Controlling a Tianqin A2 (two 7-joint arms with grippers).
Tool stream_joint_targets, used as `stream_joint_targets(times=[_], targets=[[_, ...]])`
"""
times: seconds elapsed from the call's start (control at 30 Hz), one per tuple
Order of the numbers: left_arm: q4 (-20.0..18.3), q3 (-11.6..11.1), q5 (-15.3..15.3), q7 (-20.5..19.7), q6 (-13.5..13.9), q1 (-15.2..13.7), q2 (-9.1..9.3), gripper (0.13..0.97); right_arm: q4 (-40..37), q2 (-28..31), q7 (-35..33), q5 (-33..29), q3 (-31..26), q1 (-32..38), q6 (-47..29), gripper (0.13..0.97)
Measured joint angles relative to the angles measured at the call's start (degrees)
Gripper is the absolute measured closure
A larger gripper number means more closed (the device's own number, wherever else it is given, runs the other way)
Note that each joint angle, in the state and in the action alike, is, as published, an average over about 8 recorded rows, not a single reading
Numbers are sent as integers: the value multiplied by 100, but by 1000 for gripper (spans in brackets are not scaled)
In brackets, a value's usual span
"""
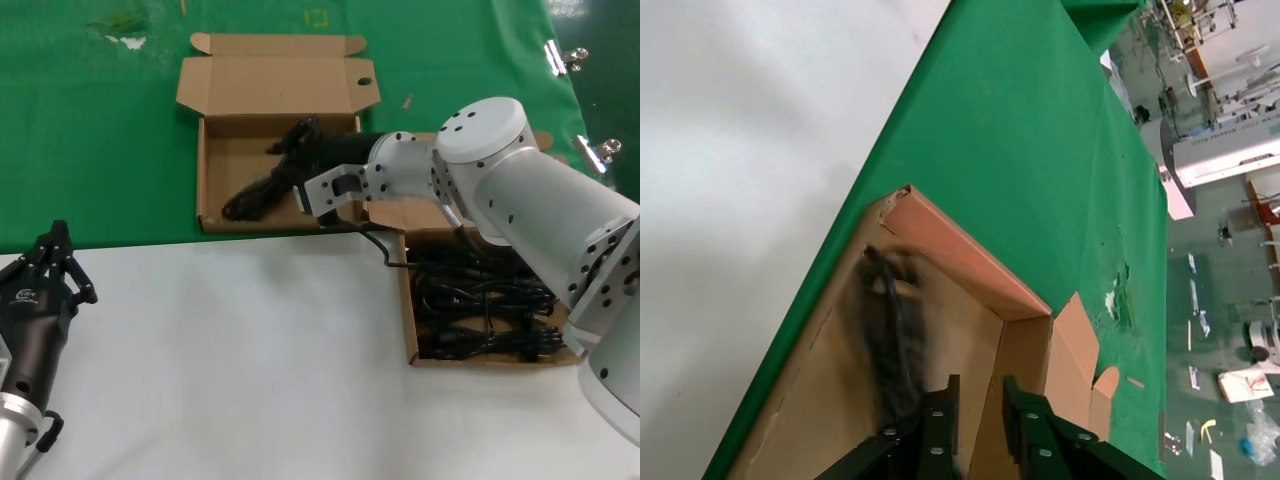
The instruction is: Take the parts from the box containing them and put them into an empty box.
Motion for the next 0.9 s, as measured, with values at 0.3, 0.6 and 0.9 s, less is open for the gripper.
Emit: stream_joint_targets(times=[0.3, 0.6, 0.9], targets=[[0, 0, 0, 0, 0, 0, 0, 957, 21, 0, -51, 352, -311, -19, 163, 796], [0, 0, 0, 0, 0, 0, 0, 957, -137, 0, -137, 585, -195, 22, 69, 635], [0, 0, 0, 0, 0, 0, 0, 957, -439, 16, -424, 197, 772, 121, -182, 433]])
